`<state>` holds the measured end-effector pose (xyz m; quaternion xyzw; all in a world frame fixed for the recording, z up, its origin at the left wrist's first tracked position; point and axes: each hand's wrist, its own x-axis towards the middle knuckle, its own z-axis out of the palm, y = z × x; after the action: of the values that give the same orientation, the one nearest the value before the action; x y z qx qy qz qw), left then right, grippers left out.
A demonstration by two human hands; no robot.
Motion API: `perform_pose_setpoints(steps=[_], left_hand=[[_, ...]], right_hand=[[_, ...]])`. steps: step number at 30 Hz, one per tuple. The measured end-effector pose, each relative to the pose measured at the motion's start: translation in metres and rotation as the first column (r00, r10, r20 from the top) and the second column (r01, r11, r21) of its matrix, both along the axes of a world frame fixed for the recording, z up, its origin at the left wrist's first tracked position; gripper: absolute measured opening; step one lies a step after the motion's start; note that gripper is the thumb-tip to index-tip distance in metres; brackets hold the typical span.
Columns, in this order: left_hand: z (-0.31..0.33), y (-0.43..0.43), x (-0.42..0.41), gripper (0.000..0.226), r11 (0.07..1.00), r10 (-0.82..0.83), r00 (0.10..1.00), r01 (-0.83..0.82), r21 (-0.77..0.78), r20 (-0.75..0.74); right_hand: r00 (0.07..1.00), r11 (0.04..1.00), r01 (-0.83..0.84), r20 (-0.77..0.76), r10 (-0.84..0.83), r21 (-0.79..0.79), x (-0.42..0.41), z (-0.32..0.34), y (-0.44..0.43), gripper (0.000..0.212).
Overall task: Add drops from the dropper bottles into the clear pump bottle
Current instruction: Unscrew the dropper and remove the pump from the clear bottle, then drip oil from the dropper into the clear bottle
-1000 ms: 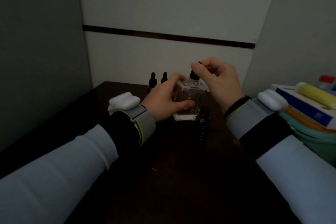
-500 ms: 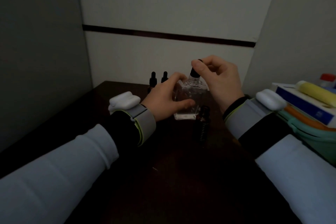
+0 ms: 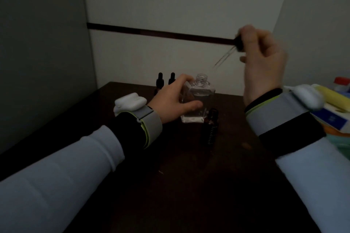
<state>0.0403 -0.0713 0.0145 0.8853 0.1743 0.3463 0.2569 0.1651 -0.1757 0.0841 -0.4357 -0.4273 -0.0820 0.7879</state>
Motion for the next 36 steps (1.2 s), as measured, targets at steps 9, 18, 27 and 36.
perform_pose_setpoints(steps=[9,18,27,36], left_hand=[[-0.003,0.004,0.002,0.065,0.996,-0.03,1.0,0.03,-0.083,0.006],[-0.004,0.005,0.002,0.061,0.998,-0.022,1.0,0.022,-0.064,-0.009],[-0.004,0.005,0.002,0.06,0.998,-0.014,1.0,0.014,-0.056,-0.006],[-0.004,0.005,0.002,0.059,0.998,-0.024,1.0,0.024,-0.057,0.0]], right_hand=[[0.983,0.939,-0.113,0.099,0.153,-0.326,0.007,-0.031,-0.019,0.016],[0.975,0.936,-0.123,0.138,0.176,-0.33,0.007,-0.035,-0.016,0.013],[0.952,0.91,-0.163,0.182,0.246,-0.38,0.006,-0.039,-0.015,0.012],[0.944,0.896,-0.156,0.204,0.259,-0.416,0.009,-0.043,-0.014,0.019]])
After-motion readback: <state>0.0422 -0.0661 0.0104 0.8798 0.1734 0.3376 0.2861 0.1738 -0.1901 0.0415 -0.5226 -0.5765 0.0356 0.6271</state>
